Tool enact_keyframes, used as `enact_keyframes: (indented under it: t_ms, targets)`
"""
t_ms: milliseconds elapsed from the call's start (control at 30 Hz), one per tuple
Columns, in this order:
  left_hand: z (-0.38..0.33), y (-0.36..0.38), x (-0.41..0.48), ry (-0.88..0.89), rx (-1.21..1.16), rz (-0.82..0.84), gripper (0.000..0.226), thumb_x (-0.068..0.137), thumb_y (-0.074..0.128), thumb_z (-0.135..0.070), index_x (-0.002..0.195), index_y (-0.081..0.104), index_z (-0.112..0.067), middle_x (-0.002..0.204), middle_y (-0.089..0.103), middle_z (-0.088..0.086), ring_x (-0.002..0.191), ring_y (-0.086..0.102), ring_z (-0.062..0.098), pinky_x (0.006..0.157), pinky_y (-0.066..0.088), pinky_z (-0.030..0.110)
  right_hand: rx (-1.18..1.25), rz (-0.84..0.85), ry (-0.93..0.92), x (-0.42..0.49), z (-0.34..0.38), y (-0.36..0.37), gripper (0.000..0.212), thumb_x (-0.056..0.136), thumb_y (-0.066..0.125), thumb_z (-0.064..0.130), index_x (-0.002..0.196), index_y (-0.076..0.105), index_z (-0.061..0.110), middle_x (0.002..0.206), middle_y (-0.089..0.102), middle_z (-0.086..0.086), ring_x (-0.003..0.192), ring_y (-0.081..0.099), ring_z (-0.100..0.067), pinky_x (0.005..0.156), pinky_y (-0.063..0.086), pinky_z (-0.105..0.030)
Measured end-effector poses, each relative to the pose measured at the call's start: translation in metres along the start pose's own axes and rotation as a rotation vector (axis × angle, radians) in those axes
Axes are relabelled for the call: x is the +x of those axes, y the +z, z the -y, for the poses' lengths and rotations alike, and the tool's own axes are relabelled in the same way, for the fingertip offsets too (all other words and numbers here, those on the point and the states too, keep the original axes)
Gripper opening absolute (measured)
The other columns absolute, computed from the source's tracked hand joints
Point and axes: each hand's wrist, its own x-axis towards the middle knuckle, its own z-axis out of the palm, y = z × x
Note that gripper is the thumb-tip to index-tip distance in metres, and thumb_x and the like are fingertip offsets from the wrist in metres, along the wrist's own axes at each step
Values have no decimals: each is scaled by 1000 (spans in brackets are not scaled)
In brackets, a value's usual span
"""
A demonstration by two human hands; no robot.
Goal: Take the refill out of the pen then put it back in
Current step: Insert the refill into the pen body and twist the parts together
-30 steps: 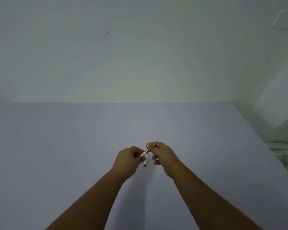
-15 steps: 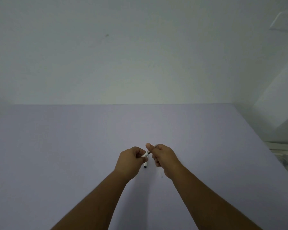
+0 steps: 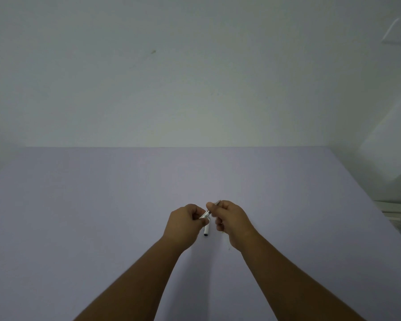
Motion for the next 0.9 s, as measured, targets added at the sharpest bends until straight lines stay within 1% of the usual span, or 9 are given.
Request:
enact_keyframes:
  t_ms: [67,200,267,367,500,567,667,800,900]
  targets:
    - [-1,2,-1,0,-9,8,12,82,69,-19,75,62,-25,64,58,-10,57,53,5,56,42,17,-66,-37,31,1,1,0,33,77,70,42,66,54,16,52,54,9,50,41,-11,50,39,-24]
    - [0,0,0,-24,-42,2,8,81,69,-18,77,64,-22,66,60,-8,60,54,9,65,49,26,55,31,-21,0,1,-4,7,85,64,28,84,69,23,83,66,3,69,53,-13,59,44,-26]
    - [0,1,0,-17,-26,6,8,81,69,-18,76,64,-22,65,60,-8,59,54,8,62,48,24,5,12,-40,-1,2,-5,10,83,66,28,76,68,20,72,64,4,61,50,-12,57,43,-25]
    - [-1,3,-1,-17,-40,20,8,81,69,-19,76,64,-23,66,60,-8,59,55,8,63,49,25,-93,-73,-3,1,1,-3,34,76,71,42,65,54,15,51,52,9,46,43,-10,53,40,-25]
    - [-1,3,0,-31,-53,15,12,81,69,-19,73,62,-26,66,61,-8,60,56,8,65,51,26,76,39,-57,0,-1,-4,4,84,65,21,82,69,21,68,66,11,57,57,-3,61,45,-23]
    - [-1,4,-1,-24,-30,16,15,81,69,-21,72,60,-28,66,61,-9,59,56,8,60,48,22,29,32,-48,-2,0,-5,7,83,67,22,78,68,17,66,64,6,51,53,-5,55,44,-22]
    - [0,6,-3,-32,-49,23,16,81,70,-20,71,61,-28,65,59,-8,61,56,10,69,54,31,-112,-44,15,-1,1,-3,30,76,72,40,66,58,15,55,54,5,46,43,-10,51,40,-25]
    - [1,4,-2,-47,-78,22,13,80,70,-18,72,63,-25,66,60,-7,62,56,10,75,56,37,41,13,-40,-1,-3,-3,6,83,67,25,84,69,19,63,63,11,58,52,-6,59,43,-23]
    - [-1,5,-2,-28,-46,22,13,80,70,-19,72,62,-25,65,60,-8,62,56,9,74,56,35,-49,-17,-33,-1,0,-4,18,80,70,29,71,64,14,56,57,7,49,45,-10,53,41,-23]
